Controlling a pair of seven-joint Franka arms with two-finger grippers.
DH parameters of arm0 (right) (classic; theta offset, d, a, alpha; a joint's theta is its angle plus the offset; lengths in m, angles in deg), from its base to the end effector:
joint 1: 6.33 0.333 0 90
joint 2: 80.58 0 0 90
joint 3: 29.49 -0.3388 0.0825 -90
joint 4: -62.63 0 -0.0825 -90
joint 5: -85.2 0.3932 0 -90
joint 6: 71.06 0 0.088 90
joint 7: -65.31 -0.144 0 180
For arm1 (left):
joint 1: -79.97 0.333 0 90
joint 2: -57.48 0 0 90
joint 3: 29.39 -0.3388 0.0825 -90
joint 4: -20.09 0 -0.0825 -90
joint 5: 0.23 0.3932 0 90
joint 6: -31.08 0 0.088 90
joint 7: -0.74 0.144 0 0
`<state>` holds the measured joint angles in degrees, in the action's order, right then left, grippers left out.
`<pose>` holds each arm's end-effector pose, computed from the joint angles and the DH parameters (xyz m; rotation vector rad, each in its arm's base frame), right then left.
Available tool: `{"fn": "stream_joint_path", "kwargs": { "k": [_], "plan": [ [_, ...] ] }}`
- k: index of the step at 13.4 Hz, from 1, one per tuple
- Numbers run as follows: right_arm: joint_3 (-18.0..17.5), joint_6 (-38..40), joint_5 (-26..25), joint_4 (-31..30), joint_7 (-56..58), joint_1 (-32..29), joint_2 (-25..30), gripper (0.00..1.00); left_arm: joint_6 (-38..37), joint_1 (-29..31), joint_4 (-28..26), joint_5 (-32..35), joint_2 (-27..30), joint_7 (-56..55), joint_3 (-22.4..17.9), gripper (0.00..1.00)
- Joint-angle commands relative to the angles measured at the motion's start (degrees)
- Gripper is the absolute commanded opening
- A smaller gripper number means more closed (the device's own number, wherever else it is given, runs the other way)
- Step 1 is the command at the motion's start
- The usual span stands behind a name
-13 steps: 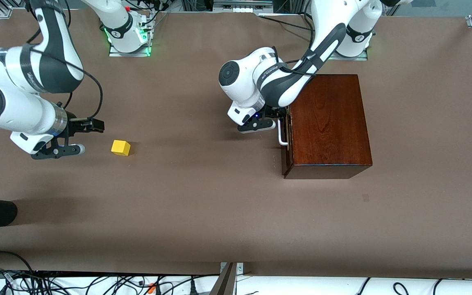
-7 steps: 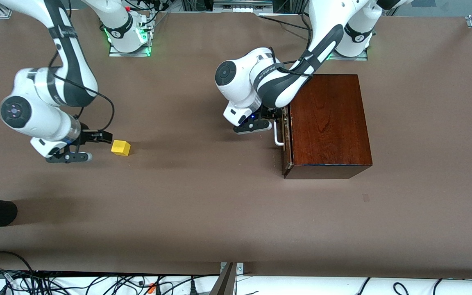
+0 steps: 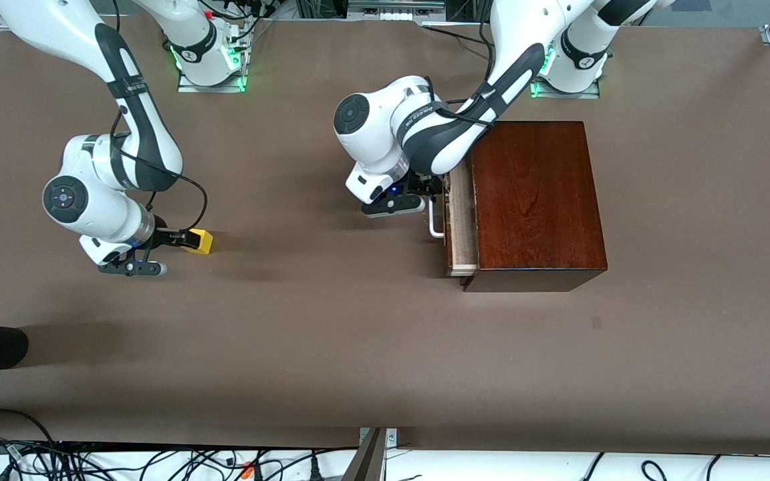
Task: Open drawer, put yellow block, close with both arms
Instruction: 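Pull the drawer open with the left gripper while the right gripper lowers to the cube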
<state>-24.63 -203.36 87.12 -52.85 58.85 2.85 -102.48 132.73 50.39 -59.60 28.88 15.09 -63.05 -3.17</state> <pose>0.6030 0.0477 0.2326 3.1213 -0.0878 -0.1341 0.4913 -0.5154 0.2591 -2.8231 -0.0401 -0.0061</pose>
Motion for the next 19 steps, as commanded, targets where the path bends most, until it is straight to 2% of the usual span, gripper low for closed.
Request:
{"fn": "stream_joint_path", "kwargs": {
  "k": [1, 10, 16, 19],
  "plan": [
    [-0.46, -3.48, 1.07, -2.99, -0.93, -0.04, 0.81, 0.99, 0.04, -1.79, 5.33, -0.72, -3.23, -0.45, -0.03, 1.00],
    [-0.98, -10.87, 1.16, -7.83, -1.01, 0.14, 0.10, 0.93, 0.30, -5.57, 13.76, -1.69, -7.44, -0.80, -0.03, 1.00],
    [-1.17, -10.87, 1.16, -7.92, -1.36, 0.14, -0.16, 0.86, 3.20, -6.28, 15.09, -1.69, -8.06, -1.69, -0.03, 1.00],
    [-1.17, -10.87, 1.16, -7.92, -1.36, 0.14, -0.34, 0.78, 3.11, -5.41, 15.09, -2.12, -7.01, -1.51, 0.23, 1.00]
  ]
}}
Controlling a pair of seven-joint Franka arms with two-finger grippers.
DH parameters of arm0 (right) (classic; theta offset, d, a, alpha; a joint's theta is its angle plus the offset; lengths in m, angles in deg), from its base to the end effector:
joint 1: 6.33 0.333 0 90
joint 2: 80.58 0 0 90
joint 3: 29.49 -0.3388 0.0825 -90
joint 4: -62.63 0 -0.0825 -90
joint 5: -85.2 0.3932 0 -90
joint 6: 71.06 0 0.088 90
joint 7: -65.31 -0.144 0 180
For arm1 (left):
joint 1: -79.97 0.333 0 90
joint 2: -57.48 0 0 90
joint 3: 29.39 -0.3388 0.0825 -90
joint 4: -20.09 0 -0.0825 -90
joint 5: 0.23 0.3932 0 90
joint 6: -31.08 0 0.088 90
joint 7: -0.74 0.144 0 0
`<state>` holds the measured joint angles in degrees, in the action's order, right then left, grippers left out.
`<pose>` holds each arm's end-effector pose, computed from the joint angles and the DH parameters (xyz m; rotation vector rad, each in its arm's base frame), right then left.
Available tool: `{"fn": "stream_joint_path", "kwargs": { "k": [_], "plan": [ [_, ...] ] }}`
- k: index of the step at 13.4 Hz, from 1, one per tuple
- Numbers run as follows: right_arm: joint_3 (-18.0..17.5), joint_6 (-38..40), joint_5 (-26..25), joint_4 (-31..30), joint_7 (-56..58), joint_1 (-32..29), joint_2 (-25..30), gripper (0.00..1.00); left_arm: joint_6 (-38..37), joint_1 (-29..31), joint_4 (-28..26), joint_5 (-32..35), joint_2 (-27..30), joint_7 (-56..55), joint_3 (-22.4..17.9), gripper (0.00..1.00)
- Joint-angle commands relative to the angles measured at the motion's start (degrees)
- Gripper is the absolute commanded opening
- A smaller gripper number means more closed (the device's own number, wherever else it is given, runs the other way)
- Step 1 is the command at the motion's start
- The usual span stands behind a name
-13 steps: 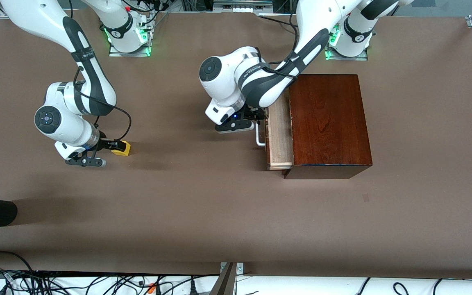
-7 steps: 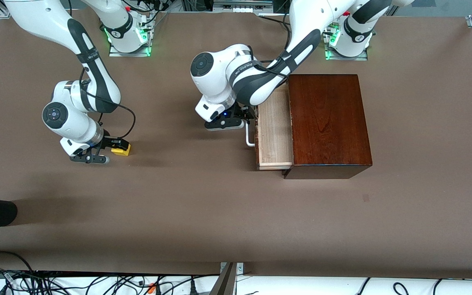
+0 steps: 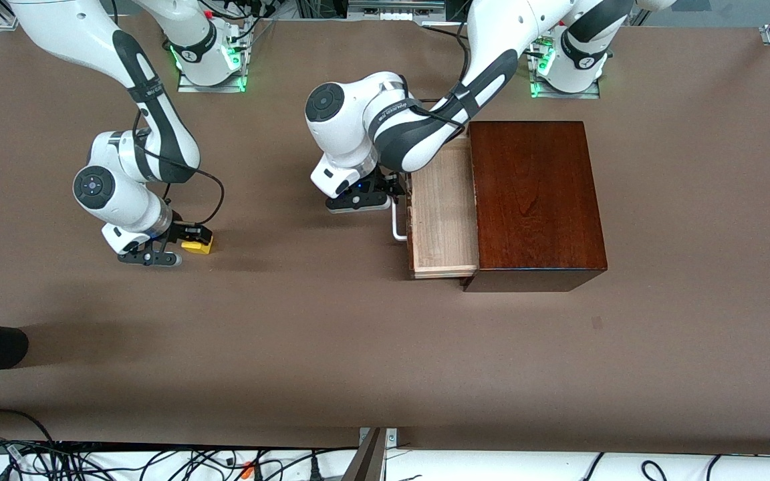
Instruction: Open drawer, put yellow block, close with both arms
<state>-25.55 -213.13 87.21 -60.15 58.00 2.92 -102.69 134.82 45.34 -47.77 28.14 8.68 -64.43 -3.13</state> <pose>0.5760 0.0535 0.1940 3.1290 -0.0918 -0.0738 0.4919 -0.5824 0.2693 -2.9550 -0.0521 -0.0621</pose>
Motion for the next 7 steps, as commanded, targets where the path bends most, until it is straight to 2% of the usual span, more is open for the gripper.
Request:
{"fn": "stream_joint_path", "kwargs": {
  "k": [1, 4, 7],
  "plan": [
    [-0.24, -1.10, 1.07, -0.62, -0.51, 0.06, -0.12, 0.75, 0.68, 0.60, 3.26, -2.78, 0.62, 0.30, 0.20, 1.00],
    [-0.24, -1.10, 1.07, -0.62, -0.51, 0.06, -0.30, 0.66, -0.81, 7.70, 2.39, -9.36, 8.24, 4.76, 1.78, 1.00],
    [-0.24, -1.10, 1.07, -0.62, -0.51, 0.06, -0.30, 0.57, -9.84, 17.01, 1.42, -18.67, 16.86, 14.24, 2.14, 1.00]
  ]
}}
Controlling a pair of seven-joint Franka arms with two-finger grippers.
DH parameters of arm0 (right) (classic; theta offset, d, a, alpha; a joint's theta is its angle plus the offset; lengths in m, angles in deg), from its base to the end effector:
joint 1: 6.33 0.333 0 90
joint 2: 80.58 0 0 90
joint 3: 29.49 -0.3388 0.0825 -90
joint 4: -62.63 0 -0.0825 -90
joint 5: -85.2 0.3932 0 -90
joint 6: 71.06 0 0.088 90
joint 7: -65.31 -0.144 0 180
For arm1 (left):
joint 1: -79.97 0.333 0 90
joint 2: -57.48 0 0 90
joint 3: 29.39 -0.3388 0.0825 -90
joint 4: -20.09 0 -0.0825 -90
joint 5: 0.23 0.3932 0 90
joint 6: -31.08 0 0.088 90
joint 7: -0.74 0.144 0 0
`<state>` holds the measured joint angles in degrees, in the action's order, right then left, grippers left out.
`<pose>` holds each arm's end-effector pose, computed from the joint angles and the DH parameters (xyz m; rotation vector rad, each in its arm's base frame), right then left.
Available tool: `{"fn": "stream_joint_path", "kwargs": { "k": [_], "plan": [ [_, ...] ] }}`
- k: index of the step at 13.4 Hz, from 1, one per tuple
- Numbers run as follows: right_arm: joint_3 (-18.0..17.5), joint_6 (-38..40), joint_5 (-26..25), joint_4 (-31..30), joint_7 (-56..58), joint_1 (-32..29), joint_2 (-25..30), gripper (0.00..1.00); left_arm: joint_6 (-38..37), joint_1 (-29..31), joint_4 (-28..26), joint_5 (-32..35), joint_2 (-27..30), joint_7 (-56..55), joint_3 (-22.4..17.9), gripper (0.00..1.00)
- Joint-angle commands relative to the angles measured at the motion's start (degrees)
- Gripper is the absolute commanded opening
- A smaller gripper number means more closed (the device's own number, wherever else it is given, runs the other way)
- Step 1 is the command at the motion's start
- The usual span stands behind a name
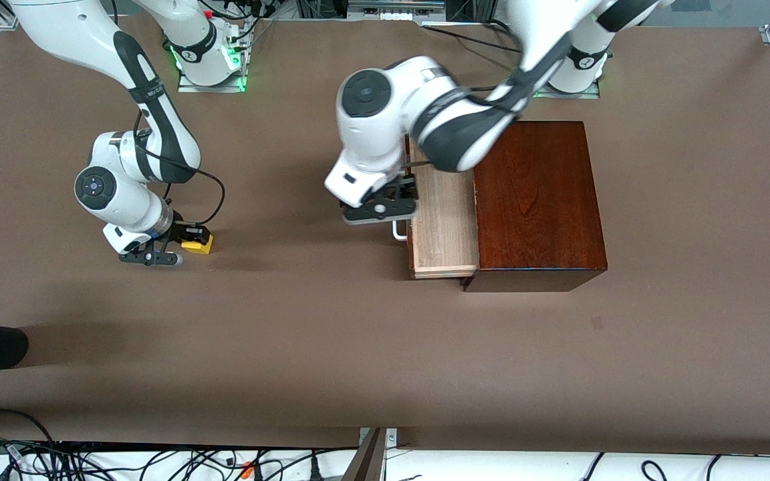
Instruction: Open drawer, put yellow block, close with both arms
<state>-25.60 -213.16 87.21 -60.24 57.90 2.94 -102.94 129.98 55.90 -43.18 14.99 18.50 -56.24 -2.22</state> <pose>0.5748 0.0541 0.1909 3.1281 -0.0928 -0.0822 0.5711 -0.4972 0.4257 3.1111 0.2394 -0.0314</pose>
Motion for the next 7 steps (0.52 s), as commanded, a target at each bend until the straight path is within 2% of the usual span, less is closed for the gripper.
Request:
{"fn": "stream_joint_path", "kwargs": {
  "k": [1, 3, 4, 7],
  "plan": [
    [-0.19, -0.98, 1.06, -0.52, -0.42, 0.04, 0.04, 0.52, -7.12, 11.01, -5.09, -8.51, 10.81, 10.26, 1.40, 1.00],
    [-0.19, -0.81, 1.06, -0.43, -0.33, 0.04, 0.04, 0.42, -8.89, 19.72, -11.15, -13.18, 19.24, 19.14, 1.49, 1.00],
    [-0.19, -0.63, 1.06, -0.43, -0.33, 0.04, 0.13, 0.41, -9.94, 23.15, -13.35, -13.72, 22.33, 22.58, 1.40, 1.00],
    [-0.19, -0.63, 1.06, -0.43, -0.33, 0.04, 0.13, 0.41, -14.42, 31.42, -14.69, -15.66, 26.57, 31.81, 1.40, 1.00]
  ]
}}
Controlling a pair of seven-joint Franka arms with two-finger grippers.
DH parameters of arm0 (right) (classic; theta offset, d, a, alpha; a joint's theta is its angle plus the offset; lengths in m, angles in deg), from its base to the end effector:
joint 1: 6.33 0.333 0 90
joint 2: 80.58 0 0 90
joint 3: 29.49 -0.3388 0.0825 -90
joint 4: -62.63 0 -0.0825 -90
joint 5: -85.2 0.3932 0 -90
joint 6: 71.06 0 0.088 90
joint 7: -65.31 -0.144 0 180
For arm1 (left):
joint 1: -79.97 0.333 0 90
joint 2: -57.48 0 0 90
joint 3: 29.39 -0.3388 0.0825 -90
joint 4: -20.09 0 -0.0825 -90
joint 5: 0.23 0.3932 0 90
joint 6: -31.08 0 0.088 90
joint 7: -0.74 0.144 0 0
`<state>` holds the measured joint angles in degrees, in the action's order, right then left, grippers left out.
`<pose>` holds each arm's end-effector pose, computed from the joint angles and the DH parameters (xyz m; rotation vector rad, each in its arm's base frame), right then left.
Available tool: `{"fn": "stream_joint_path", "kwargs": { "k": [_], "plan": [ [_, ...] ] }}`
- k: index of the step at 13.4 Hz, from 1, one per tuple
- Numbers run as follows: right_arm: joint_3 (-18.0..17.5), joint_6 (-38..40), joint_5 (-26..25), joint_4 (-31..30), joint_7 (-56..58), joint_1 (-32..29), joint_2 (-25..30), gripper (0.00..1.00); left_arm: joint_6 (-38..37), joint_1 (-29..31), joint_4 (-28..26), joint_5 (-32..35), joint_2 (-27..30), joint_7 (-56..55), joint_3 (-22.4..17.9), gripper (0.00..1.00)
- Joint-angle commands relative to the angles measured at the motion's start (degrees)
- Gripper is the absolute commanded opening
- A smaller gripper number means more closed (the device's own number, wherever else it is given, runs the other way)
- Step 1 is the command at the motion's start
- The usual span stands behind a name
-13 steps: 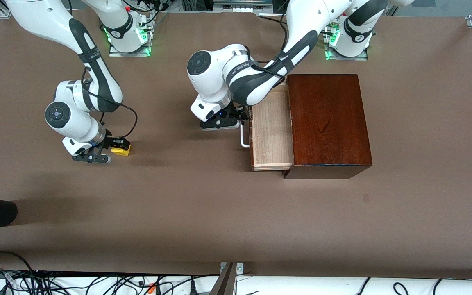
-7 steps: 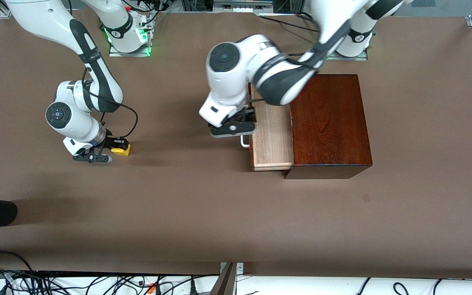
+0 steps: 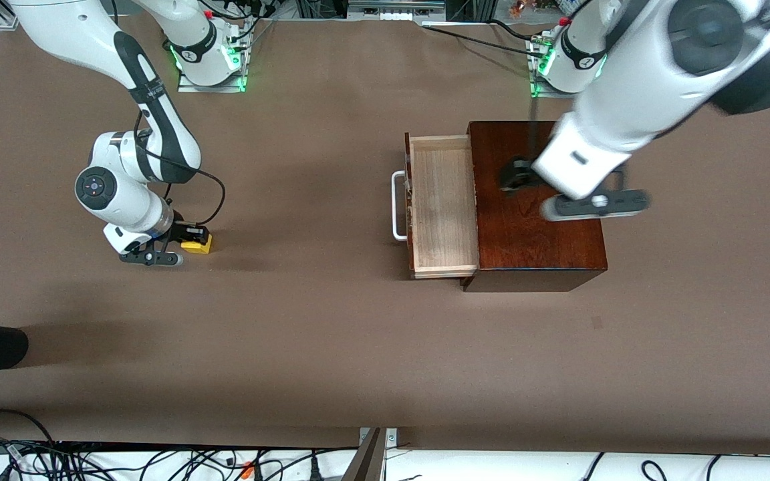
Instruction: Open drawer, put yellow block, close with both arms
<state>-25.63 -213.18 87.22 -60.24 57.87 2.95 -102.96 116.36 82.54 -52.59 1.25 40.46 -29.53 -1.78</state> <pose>0.5748 0.0545 0.1907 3.1283 -0.0928 -0.0823 0.5999 -0.2250 0.5849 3.0564 0.1651 -0.1384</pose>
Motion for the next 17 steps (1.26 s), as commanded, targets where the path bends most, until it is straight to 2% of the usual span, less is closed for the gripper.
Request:
{"fn": "stream_joint_path", "kwargs": {
  "k": [1, 5, 7, 9, 12, 14, 17],
  "plan": [
    [-0.25, -0.61, 1.05, -0.44, -0.29, 0.03, 0.15, 0.41, -2.22, 6.64, -5.28, -1.92, 5.31, 7.04, 0.96, 1.00],
    [-0.43, 0.26, 1.05, 0.26, 0.32, 0.03, 1.20, 0.41, -3.81, 11.83, -7.03, -2.27, 8.38, 14.51, -0.09, 1.00],
    [-2.44, 6.47, 0.96, 3.67, -0.02, 0.03, 3.21, 0.39, -3.38, 9.05, -11.23, -4.81, 12.33, 20.57, -7.70, 1.00],
    [-5.08, 14.82, 0.88, 9.63, -1.95, 0.12, 4.19, 0.39, -3.37, 1.59, -13.63, -5.00, 14.72, 24.98, -17.80, 1.00],
    [-12.53, 25.38, 0.79, 18.87, -7.30, 0.29, 4.19, 0.39, -3.29, -6.24, -13.63, -5.00, 14.73, 25.61, -27.67, 1.00],
    [-17.81, 27.51, 0.44, 23.18, -12.74, 2.39, 4.02, 0.39, -3.03, -9.42, -13.46, -5.00, 14.73, 26.74, -31.46, 1.00],
    [-18.71, 27.60, -0.53, 28.98, -15.67, 13.26, 2.36, 0.39, -1.18, -8.99, -13.98, -4.74, 14.73, 30.53, -31.74, 1.00]
  ]
}}
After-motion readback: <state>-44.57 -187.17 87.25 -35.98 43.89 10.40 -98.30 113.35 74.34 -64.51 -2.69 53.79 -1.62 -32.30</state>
